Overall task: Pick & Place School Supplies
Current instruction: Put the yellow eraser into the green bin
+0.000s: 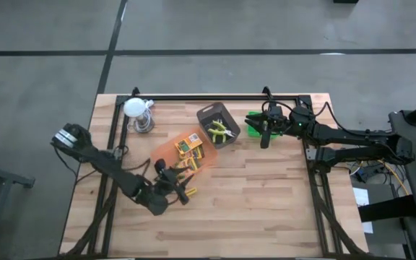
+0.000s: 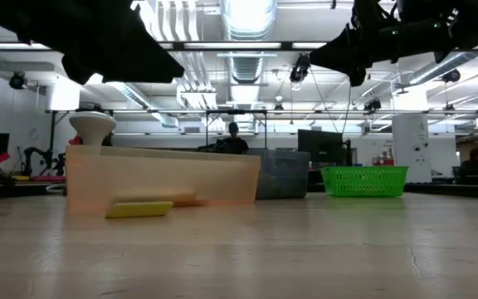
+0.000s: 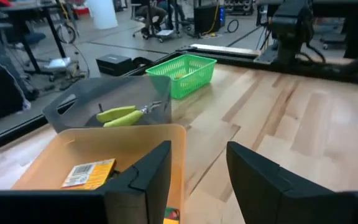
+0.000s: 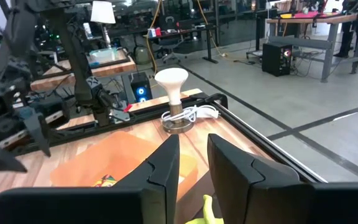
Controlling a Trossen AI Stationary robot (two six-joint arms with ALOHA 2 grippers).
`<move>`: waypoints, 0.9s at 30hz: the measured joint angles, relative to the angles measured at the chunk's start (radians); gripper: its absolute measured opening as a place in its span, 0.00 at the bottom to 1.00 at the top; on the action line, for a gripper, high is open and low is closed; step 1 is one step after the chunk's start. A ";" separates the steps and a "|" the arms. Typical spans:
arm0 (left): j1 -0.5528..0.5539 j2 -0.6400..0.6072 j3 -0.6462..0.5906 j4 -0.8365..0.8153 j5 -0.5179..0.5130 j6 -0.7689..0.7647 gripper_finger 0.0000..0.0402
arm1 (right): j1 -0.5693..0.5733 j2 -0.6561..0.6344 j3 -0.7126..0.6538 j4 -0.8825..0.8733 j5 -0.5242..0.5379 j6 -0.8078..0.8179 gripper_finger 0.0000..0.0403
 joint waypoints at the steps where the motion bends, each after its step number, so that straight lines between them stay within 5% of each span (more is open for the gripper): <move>1: -0.008 0.025 0.010 0.000 -0.014 -0.003 0.40 | 0.000 0.000 0.000 0.000 0.000 0.000 0.19; 9: -0.098 0.224 0.091 0.000 -0.155 -0.167 0.40 | 0.000 0.000 0.000 0.000 0.000 0.000 0.17; 16: -0.118 0.322 0.138 0.000 -0.171 -0.227 0.40 | 0.000 0.000 0.000 0.000 0.000 0.000 0.19; 22: -0.119 0.335 0.139 -0.034 -0.135 -0.357 0.40 | 0.000 0.000 0.000 0.000 0.000 0.000 0.21; 27: -0.119 0.334 0.139 -0.137 -0.001 -0.421 0.40 | 0.000 0.000 0.000 0.000 0.000 0.000 0.20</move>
